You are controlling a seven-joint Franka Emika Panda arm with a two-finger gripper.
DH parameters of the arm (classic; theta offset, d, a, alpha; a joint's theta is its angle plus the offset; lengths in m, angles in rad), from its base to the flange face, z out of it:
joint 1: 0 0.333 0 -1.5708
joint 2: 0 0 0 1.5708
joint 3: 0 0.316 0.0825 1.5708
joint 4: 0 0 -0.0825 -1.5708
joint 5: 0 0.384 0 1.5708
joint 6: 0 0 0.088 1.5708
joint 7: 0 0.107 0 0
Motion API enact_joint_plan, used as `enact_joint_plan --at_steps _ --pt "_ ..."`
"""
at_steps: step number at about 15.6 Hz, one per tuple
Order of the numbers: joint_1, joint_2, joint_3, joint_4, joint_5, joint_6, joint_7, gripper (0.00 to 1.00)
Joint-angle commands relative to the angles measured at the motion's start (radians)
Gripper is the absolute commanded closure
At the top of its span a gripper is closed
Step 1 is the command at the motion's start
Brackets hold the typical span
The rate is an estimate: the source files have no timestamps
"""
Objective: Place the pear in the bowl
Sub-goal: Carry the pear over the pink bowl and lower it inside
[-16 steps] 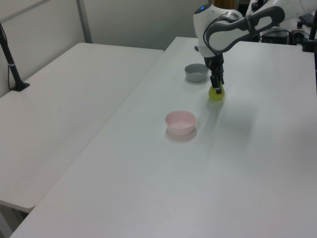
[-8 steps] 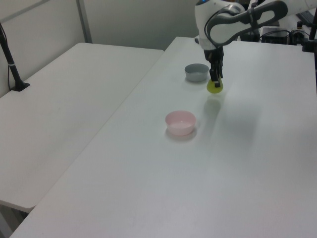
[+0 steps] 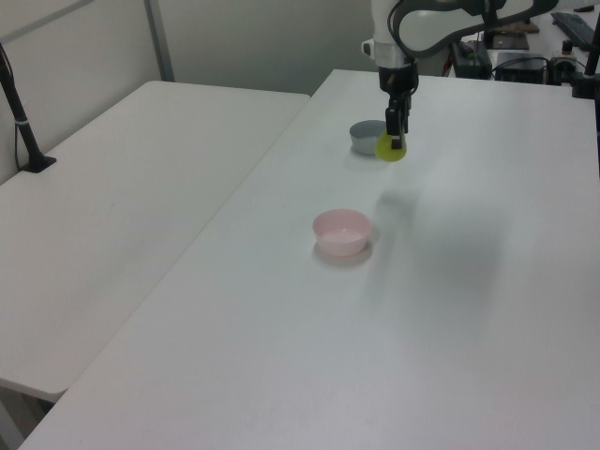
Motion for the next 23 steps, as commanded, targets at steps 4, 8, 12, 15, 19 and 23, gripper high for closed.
enact_joint_plan --at_steps 4,8,12,15,19,23 --pt "0.221 0.060 -0.093 0.091 0.108 0.052 0.111 0.95" --pt "0.290 0.091 -0.087 0.104 0.108 0.099 0.155 0.94" --pt "0.327 0.157 -0.086 0.105 0.106 0.146 0.183 0.92" --pt "0.342 0.195 -0.086 0.102 0.106 0.146 0.185 0.80" --pt "0.345 0.197 -0.083 0.096 0.108 0.140 0.185 0.32" --pt "0.335 0.163 -0.077 0.098 0.097 0.129 0.185 0.00"
